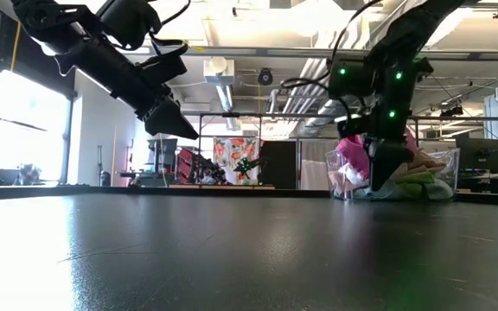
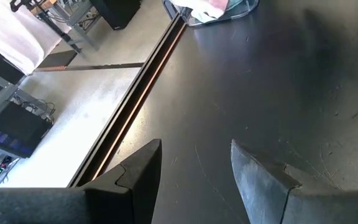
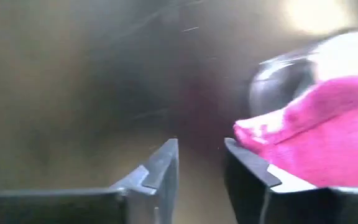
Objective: Sort towels by color in basket
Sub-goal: Put the pink towel into the top transparent bin
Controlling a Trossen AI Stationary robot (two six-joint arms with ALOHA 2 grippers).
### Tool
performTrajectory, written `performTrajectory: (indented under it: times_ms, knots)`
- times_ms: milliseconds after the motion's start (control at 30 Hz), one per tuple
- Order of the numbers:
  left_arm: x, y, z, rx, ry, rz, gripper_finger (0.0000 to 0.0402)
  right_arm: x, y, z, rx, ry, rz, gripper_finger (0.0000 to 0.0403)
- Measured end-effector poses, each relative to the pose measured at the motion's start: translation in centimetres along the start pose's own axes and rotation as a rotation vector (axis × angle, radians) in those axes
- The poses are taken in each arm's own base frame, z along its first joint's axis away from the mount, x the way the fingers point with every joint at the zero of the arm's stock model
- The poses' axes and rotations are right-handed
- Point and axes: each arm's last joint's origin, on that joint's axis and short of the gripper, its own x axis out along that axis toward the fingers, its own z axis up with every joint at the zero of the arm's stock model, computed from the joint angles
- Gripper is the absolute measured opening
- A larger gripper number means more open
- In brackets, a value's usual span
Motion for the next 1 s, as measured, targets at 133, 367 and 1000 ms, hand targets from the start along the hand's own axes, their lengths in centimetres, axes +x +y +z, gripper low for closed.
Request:
performTrajectory:
  times_ms: [133, 367, 1000]
  knots:
    - [0.0, 0.0, 0.0, 0.001, 0.002, 0.000, 0.0181, 0.2, -0.1, 0.2, 0.021, 0.000, -0.166, 0.0081]
    - [0.0, 0.0, 0.0, 0.001, 0.001, -0.001, 0.0181, -4.1, -1.9, 1.0, 0.134, -0.073, -0.307, 0.0020]
    - [0.0, 0.0, 0.1, -0.014, -0.010, 0.000, 0.0181, -2.5, -12.5, -1.6, 0.477, -0.062, -0.108, 0.0001]
